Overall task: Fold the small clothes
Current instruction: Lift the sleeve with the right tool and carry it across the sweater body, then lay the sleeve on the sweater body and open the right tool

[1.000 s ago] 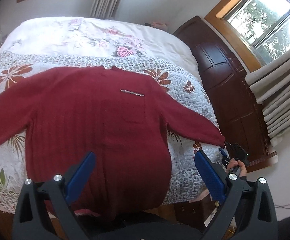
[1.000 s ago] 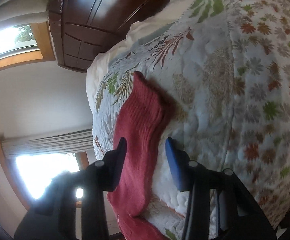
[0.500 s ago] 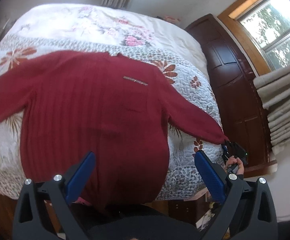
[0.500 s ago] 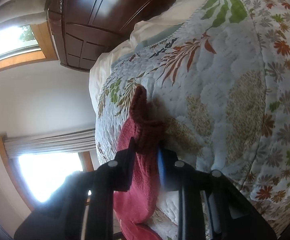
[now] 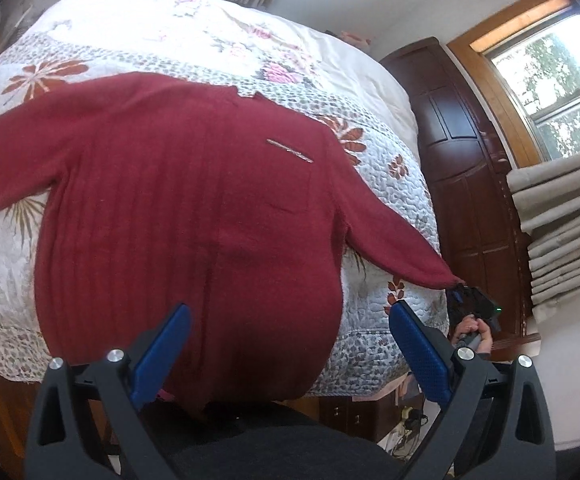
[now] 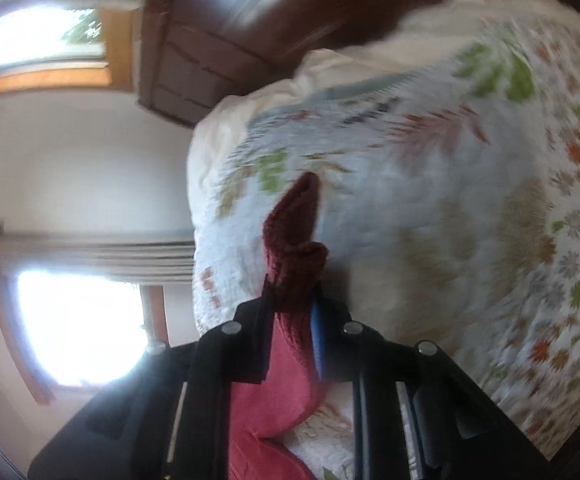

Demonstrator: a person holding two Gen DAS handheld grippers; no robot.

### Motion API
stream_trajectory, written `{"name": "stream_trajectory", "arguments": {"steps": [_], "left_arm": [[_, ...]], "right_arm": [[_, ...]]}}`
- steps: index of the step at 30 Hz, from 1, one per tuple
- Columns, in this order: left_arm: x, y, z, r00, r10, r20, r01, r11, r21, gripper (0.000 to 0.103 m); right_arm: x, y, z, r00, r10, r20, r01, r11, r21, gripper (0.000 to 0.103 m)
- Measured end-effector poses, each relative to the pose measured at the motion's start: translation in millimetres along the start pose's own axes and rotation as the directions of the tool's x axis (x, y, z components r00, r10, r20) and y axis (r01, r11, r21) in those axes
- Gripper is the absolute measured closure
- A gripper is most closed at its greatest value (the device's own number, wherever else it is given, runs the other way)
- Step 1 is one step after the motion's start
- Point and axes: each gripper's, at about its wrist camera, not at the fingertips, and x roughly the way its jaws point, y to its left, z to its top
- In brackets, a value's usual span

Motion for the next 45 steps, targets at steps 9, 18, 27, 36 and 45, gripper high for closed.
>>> {"name": "stream_trajectory", "arguments": {"steps": [9,18,27,36,45], "left_arm": [[-1,56,3,0.999,0.040,-0.005,-0.040,0.999,-0.002,0.004],[-20,98,11,0.997,0.045,0.069,-0.045,0.999,-0.002,0.004],[-37,155,29,0.992,-0.109,0.070,0.117,0.984,-0.132,0.004],[-39,178,67,0.971,-0.215,0.107,0.229,0.963,-0.142,0.004],[-11,168,120,0.939,-0.334,0.086,0.341,0.934,-0.104,0.004]], "right_arm": [[-17,153,-47,0.999,0.025,0.022,-0.017,0.944,-0.331,0.088],[-4,286,-154,1.000,-0.007,0.015,0.015,0.754,-0.656,0.088],[47,353,-272,0.996,-0.033,-0.086,-0.050,0.594,-0.803,0.088],[140,346,-423,0.954,-0.239,-0.180,-0.072,0.401,-0.913,0.088],[215,283,-551,0.897,-0.437,-0.069,-0.030,0.094,-0.995,0.087]]}}
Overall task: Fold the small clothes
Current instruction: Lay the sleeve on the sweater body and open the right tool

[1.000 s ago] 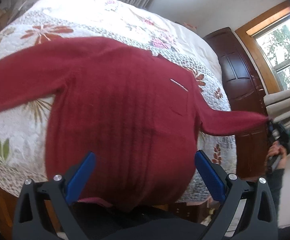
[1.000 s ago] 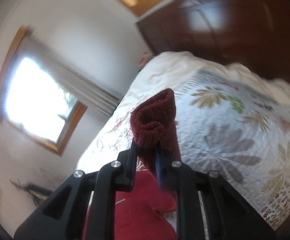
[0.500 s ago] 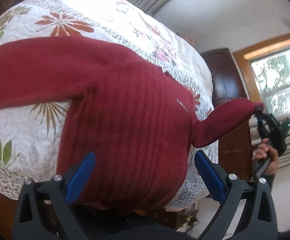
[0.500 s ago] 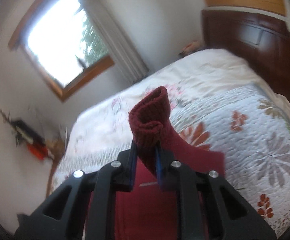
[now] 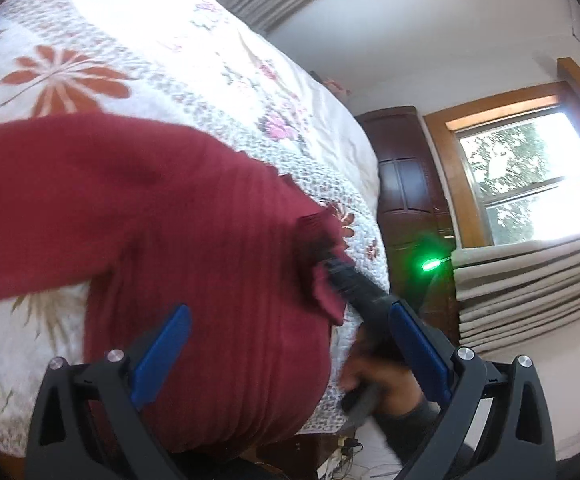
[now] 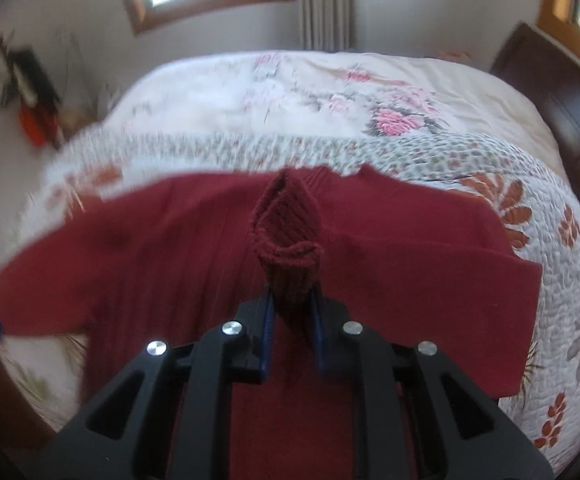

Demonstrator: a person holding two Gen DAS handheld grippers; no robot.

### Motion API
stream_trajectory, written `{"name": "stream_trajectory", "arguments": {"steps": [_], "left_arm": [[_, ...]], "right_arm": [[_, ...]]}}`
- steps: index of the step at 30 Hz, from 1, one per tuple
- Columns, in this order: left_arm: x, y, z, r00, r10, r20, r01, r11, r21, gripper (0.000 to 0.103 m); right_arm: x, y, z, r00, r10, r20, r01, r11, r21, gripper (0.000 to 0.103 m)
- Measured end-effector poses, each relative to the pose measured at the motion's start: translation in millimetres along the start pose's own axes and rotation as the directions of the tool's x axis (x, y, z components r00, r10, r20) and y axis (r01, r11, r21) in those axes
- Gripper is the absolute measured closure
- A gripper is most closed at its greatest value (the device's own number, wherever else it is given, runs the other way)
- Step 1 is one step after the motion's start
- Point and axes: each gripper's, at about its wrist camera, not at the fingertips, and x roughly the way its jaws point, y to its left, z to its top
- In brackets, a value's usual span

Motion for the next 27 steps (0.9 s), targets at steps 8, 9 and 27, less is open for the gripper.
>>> {"name": "stream_trajectory", "arguments": {"steps": [8,9,27], "left_arm": [[70,26,37,0.990,-0.115,-0.080,0.099,0.980,-0.171,0.004],[80,28,39,0.989,-0.119,-0.091,0.100,0.977,-0.189,0.004],[196,36,40,0.967,-0.001,-0.254,-0.076,0.953,-0.294,0.049]], "right_arm": [[-11,6,-36,0.977,0.208,-0.054,-0.207,0.978,0.012,0.050],[-18,-1,-42,0.972,0.228,-0.053,-0.226,0.973,0.038,0.050],[-87,-107,-165,0.943,0.329,-0.059,-0.268,0.850,0.454,0.039]]}}
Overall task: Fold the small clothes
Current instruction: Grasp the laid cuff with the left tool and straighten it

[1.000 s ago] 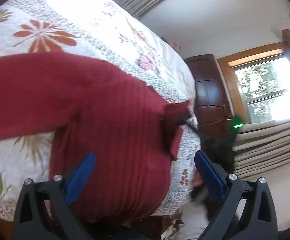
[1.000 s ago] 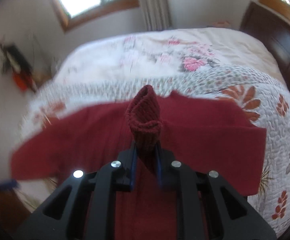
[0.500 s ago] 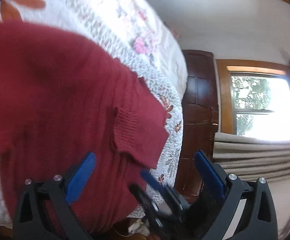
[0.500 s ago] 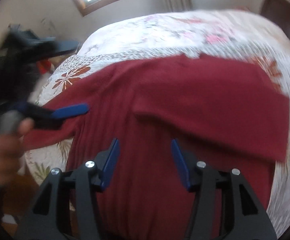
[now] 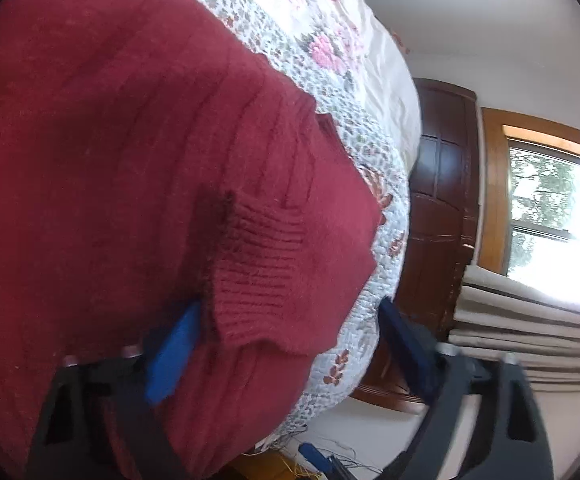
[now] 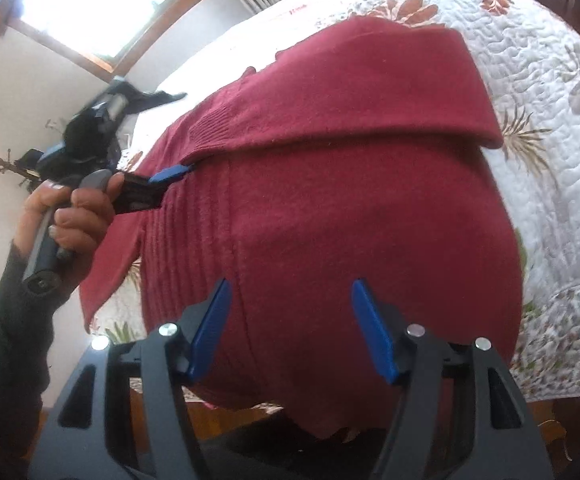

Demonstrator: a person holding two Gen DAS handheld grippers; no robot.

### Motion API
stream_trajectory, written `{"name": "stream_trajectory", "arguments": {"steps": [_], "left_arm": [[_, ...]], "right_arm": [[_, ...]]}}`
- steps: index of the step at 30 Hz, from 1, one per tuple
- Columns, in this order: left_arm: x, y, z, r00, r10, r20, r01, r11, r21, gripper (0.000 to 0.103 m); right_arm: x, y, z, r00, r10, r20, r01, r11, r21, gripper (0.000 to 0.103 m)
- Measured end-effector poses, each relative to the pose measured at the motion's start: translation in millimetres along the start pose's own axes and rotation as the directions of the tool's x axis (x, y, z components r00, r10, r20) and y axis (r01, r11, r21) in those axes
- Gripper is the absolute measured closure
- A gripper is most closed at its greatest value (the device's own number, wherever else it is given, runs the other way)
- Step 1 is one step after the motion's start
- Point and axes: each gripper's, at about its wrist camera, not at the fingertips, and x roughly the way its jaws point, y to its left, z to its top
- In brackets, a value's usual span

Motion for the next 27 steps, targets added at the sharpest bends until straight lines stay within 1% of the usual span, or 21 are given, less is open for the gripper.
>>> {"name": "stream_trajectory", "arguments": {"steps": [2,3,4,5,8,12,14,16,18,19,20,22,23,24,26,27], "left_arm": [[4,3,2,1.000,0.023,-0.016,-0.023,1.000,-0.020,0.065],[3,2,3,0.999,0.051,-0.009,-0.051,0.999,-0.008,0.074],[2,1,3,0.997,0.072,-0.002,-0.072,0.997,0.006,0.079],[-1,-1,3,0.996,0.092,0.010,-0.092,0.996,0.020,0.091],[-14,-12,6,0.995,0.093,0.031,-0.094,0.994,0.050,0.096],[-36,-40,6,0.993,0.101,0.061,-0.109,0.983,0.149,0.097],[-49,-50,7,0.991,0.106,0.083,-0.120,0.974,0.192,0.101],[-66,-51,10,0.987,0.113,0.114,-0.135,0.968,0.209,0.101],[-78,-45,14,0.986,0.104,0.130,-0.128,0.972,0.197,0.101],[-81,-39,16,0.988,0.094,0.122,-0.115,0.977,0.180,0.101],[-80,-34,16,0.992,0.081,0.098,-0.096,0.981,0.167,0.101],[-63,-28,9,0.997,0.059,0.046,-0.065,0.988,0.137,0.093],[-55,-24,6,0.998,0.058,0.028,-0.061,0.991,0.122,0.077],[-47,-19,2,0.998,0.061,0.015,-0.062,0.993,0.104,0.067],[-29,-5,-3,0.995,0.101,-0.011,-0.100,0.993,0.060,0.066],[-21,2,-4,0.995,0.100,-0.027,-0.100,0.995,0.030,0.066]], "right_arm": [[-1,6,-2,1.000,0.020,0.000,-0.020,1.000,-0.010,0.039],[-1,8,-2,1.000,0.028,0.000,-0.028,0.999,-0.016,0.039],[-2,11,-4,0.999,0.037,0.000,-0.037,0.999,-0.023,0.039],[-2,13,-4,0.999,0.040,-0.001,-0.040,0.999,-0.028,0.039],[-2,15,-4,0.999,0.044,-0.008,-0.044,0.998,-0.038,0.039],[-2,12,-6,0.999,0.041,-0.017,-0.042,0.998,-0.042,0.039],[-1,11,-3,0.999,0.039,-0.021,-0.040,0.998,-0.038,0.039],[-1,11,-3,0.999,0.042,-0.021,-0.042,0.999,-0.035,0.039],[0,11,-3,0.999,0.040,-0.021,-0.040,0.998,-0.038,0.039],[1,12,-4,0.999,0.039,-0.021,-0.040,0.998,-0.039,0.039],[2,12,-5,0.999,0.039,-0.022,-0.040,0.999,-0.037,0.039],[4,11,-6,0.999,0.039,-0.028,-0.040,0.999,-0.033,0.039],[4,12,-7,0.999,0.041,-0.029,-0.042,0.999,-0.032,0.039],[4,12,-7,0.999,0.041,-0.029,-0.042,0.999,-0.034,0.039],[4,13,-7,0.999,0.038,-0.028,-0.039,0.998,-0.039,0.039],[4,13,-7,0.999,0.037,-0.027,-0.038,0.999,-0.038,0.039]]}}
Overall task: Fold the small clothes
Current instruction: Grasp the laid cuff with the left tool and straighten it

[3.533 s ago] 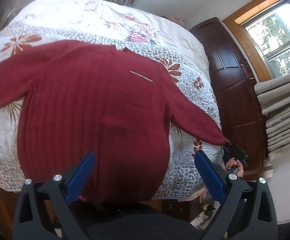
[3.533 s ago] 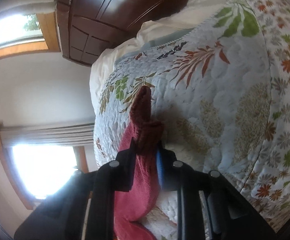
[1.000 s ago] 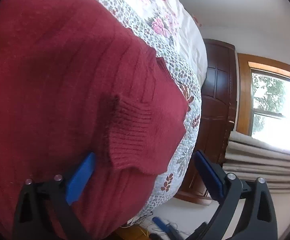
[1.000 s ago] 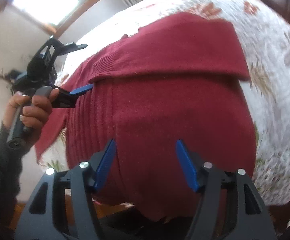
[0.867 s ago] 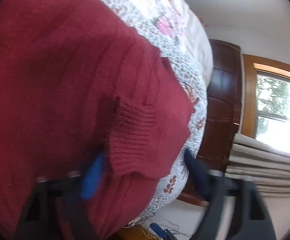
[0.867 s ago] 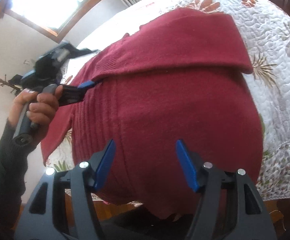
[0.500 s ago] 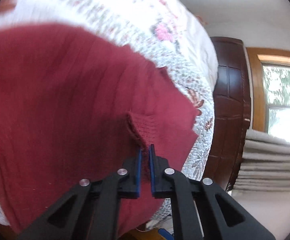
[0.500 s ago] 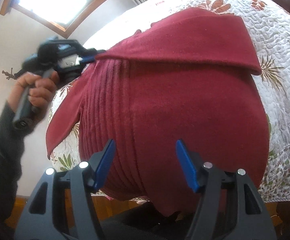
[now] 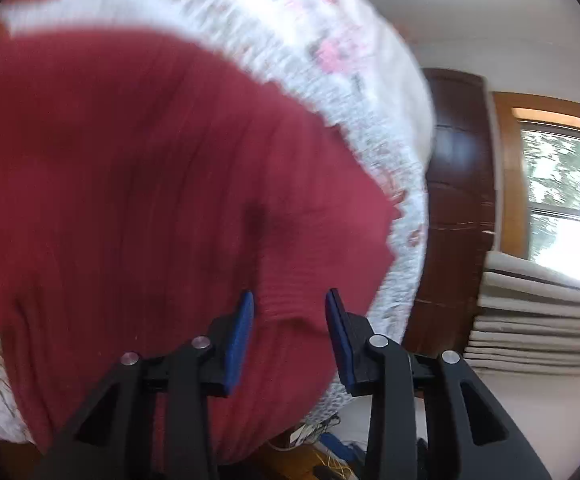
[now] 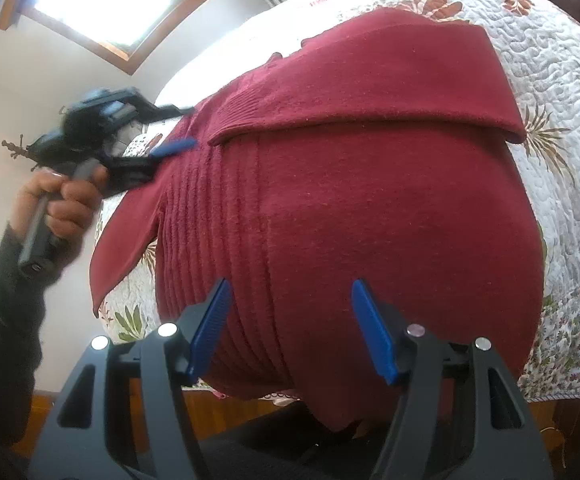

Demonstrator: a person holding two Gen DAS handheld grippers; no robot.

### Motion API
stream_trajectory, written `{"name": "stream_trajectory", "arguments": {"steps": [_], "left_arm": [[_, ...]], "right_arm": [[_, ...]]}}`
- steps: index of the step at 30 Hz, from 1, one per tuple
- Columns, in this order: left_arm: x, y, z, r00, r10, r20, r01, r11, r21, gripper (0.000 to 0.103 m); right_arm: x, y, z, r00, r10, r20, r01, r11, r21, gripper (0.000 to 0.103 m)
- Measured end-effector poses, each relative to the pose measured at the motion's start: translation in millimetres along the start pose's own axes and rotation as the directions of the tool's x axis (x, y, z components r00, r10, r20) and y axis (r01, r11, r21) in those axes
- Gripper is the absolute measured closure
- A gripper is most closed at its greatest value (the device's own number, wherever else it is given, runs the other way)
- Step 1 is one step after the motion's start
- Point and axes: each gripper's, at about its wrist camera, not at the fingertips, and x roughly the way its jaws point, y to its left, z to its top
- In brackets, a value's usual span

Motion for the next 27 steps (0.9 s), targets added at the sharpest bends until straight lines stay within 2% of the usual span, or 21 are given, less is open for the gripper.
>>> {"name": "stream_trajectory", "arguments": {"steps": [2,5,8,9,10,11,16,22,25,27], "left_arm": [[12,4,-1,1.000,-0.022,-0.013,0.021,0.999,-0.024,0.065],[21,7,3,1.000,-0.024,-0.011,0.024,0.999,-0.035,0.058],[23,5,8,0.999,-0.036,-0.004,0.036,0.998,-0.049,0.057],[22,2,8,0.999,-0.039,0.000,0.039,0.999,-0.037,0.064],[22,-1,9,0.999,-0.034,-0.002,0.034,0.999,-0.023,0.077],[22,-4,9,1.000,-0.021,0.001,0.021,1.000,-0.012,0.095],[12,-21,9,0.999,-0.018,0.035,0.016,0.999,0.050,0.097],[-45,-56,11,0.992,-0.072,0.104,0.053,0.983,0.178,0.097],[-81,-50,15,0.985,-0.063,0.160,0.029,0.978,0.206,0.097],[-91,-36,20,0.983,-0.057,0.175,0.024,0.983,0.184,0.097]], "right_arm": [[-1,-1,1,1.000,0.000,0.003,0.000,1.000,0.005,0.039],[-3,-4,1,1.000,-0.006,0.008,0.005,1.000,0.014,0.039],[-6,-6,0,1.000,-0.006,0.012,0.005,1.000,0.023,0.039],[-7,-6,0,1.000,-0.001,0.016,0.000,1.000,0.025,0.039],[-7,-5,0,1.000,0.000,0.018,0.000,1.000,0.024,0.039],[-8,-5,0,1.000,0.001,0.019,-0.001,1.000,0.024,0.039],[-8,-2,-2,1.000,0.005,0.021,-0.006,1.000,0.020,0.038],[-10,-7,-4,1.000,0.003,0.025,-0.003,1.000,0.029,0.037],[-9,-11,-5,1.000,-0.001,0.026,0.000,0.999,0.038,0.037],[-8,-12,-6,1.000,0.000,0.022,-0.001,0.999,0.044,0.037]]}}
